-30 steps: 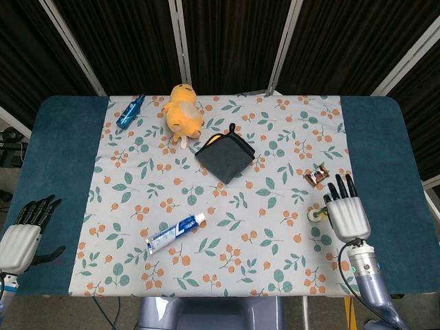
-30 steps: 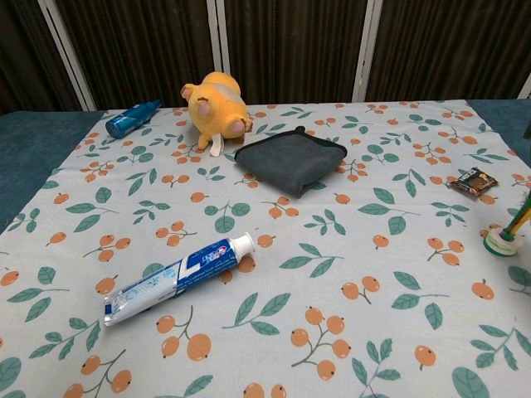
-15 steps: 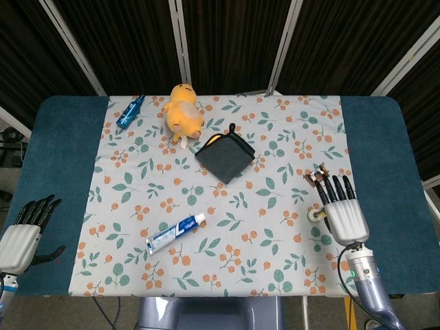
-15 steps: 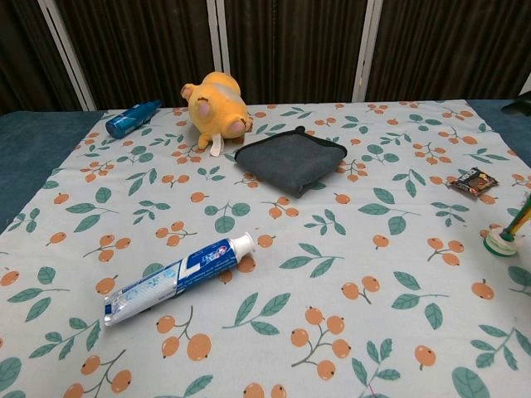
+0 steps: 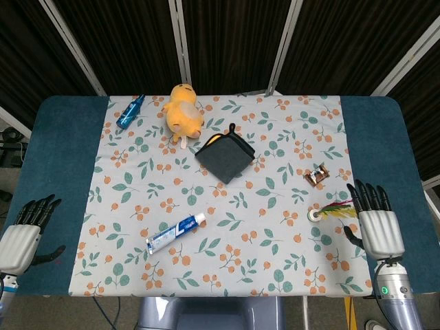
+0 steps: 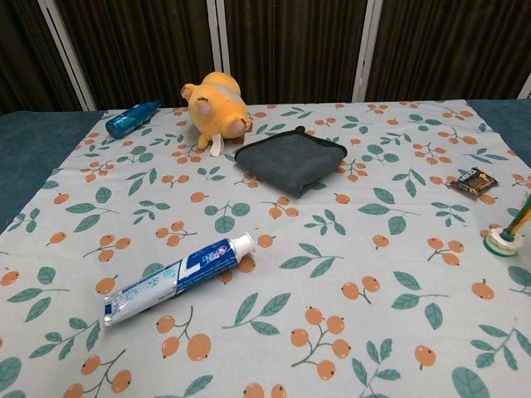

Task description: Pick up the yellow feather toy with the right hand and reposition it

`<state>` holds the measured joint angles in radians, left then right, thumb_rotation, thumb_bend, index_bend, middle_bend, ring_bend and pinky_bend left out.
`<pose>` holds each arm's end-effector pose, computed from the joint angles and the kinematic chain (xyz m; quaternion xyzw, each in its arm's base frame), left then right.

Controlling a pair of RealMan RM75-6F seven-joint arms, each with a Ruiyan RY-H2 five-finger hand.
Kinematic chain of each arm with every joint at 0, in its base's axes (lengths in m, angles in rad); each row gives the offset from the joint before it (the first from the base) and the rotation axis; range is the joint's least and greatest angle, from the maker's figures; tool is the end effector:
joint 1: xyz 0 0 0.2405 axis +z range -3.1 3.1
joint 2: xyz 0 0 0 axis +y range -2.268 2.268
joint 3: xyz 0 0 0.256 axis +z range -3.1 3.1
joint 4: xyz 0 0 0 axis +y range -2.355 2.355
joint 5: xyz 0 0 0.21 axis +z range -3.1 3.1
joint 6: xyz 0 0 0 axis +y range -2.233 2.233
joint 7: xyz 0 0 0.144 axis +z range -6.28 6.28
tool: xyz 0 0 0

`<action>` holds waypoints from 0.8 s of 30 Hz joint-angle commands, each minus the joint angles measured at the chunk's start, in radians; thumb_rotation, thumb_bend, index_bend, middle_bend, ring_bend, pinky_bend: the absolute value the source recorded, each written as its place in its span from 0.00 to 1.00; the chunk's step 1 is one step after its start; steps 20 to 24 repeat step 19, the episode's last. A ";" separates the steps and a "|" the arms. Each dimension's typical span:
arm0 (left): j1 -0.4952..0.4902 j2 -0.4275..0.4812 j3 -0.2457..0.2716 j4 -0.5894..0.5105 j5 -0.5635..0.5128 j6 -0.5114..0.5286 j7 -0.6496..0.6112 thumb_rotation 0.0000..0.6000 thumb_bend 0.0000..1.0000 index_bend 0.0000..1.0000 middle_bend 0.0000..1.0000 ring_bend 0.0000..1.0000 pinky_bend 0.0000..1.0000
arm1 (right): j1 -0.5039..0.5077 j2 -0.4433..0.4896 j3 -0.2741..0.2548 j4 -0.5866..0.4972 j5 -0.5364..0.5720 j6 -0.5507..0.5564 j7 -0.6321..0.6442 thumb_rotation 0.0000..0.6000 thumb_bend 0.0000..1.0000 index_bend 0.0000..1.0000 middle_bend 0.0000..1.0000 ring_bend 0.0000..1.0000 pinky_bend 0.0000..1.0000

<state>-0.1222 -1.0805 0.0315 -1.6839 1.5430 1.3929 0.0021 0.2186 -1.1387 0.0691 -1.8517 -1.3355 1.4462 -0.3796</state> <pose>-0.2995 0.1720 0.1397 -0.6411 -0.4241 -0.3609 0.5281 -0.2550 -0.2148 0.1366 0.6181 -0.3626 0.3513 0.6025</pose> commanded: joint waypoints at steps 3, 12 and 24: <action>0.000 -0.001 0.000 0.003 0.007 0.004 -0.004 1.00 0.23 0.00 0.00 0.00 0.00 | -0.067 0.095 -0.029 -0.047 -0.033 -0.008 0.302 1.00 0.18 0.00 0.00 0.00 0.00; 0.005 -0.008 -0.005 0.028 0.025 0.032 -0.012 1.00 0.23 0.00 0.00 0.00 0.00 | -0.092 0.118 -0.076 0.044 -0.119 -0.056 0.531 1.00 0.16 0.00 0.00 0.00 0.00; 0.008 -0.012 -0.006 0.032 0.031 0.045 -0.015 0.99 0.23 0.00 0.00 0.00 0.00 | -0.111 0.063 -0.050 0.117 -0.162 0.029 0.424 1.00 0.16 0.00 0.00 0.00 0.00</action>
